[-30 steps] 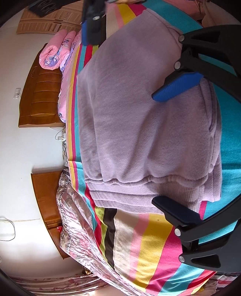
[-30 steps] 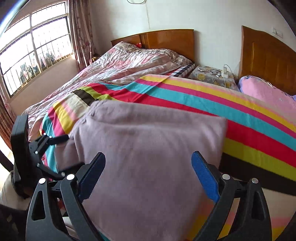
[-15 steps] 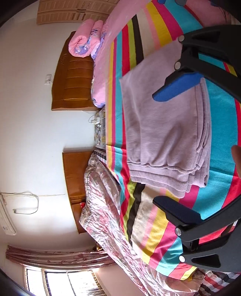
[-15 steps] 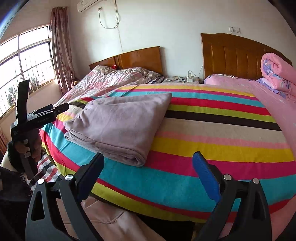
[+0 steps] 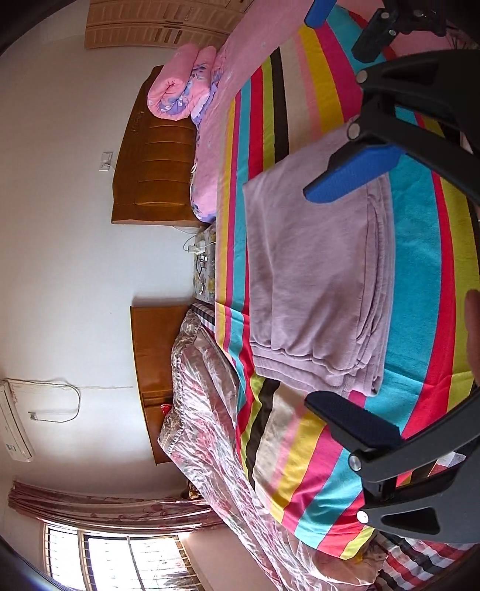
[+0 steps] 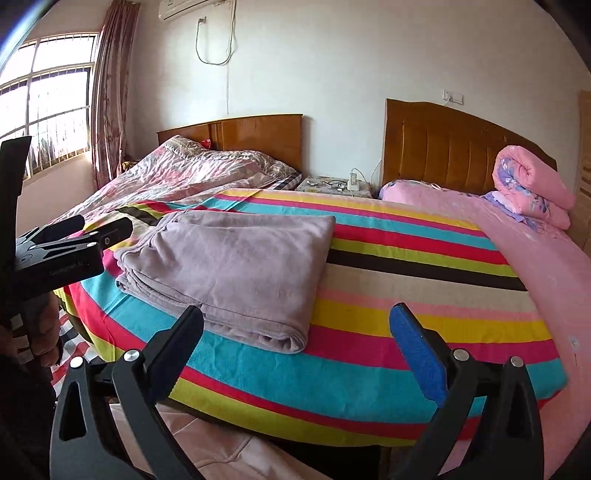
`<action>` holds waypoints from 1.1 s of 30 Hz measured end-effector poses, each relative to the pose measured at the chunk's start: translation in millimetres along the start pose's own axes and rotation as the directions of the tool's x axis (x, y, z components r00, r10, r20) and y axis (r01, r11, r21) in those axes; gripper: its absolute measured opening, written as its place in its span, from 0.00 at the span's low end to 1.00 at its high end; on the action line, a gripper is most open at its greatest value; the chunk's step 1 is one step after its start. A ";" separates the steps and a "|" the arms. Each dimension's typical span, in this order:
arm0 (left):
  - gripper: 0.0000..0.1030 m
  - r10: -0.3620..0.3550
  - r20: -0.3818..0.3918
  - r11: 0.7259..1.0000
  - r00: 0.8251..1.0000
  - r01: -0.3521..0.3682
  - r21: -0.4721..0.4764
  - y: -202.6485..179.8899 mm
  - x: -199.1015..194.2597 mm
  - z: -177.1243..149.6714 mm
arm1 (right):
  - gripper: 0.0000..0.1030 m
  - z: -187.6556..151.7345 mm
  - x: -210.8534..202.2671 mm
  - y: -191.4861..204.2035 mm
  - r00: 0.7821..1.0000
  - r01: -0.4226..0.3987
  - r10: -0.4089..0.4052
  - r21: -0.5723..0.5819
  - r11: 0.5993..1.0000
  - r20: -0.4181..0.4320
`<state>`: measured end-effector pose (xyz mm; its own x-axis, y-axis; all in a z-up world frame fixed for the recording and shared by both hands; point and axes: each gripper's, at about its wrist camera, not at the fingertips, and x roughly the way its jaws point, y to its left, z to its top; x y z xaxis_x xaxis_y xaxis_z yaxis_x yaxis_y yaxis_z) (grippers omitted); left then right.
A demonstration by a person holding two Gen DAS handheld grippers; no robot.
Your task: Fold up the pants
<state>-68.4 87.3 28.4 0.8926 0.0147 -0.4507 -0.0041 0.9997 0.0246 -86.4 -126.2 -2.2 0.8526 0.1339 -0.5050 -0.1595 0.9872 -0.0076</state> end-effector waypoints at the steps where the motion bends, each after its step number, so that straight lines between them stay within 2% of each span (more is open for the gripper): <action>1: 0.99 -0.003 -0.005 1.000 1.000 0.003 0.003 -1.5 1.4 -2.9 | 0.95 -2.0 1.5 -1.6 1.000 0.004 -0.004 0.014 1.000 -0.007; 6: 0.99 -0.014 -0.002 1.000 1.000 0.014 0.017 -6.1 1.3 -9.7 | 0.95 -2.7 0.2 -11.5 1.000 0.021 -0.021 0.056 0.998 0.005; 33: 0.99 -0.021 -0.014 0.999 1.000 0.022 0.026 -3.7 4.8 -12.2 | 0.95 -4.1 3.4 -2.1 1.000 -0.010 0.010 0.033 0.999 -0.013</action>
<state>-69.6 83.9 15.3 0.8862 -0.0062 -0.4633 0.0270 0.9989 0.0383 -85.2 -128.2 -7.4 0.8445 0.1430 -0.5162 -0.1517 0.9881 0.0256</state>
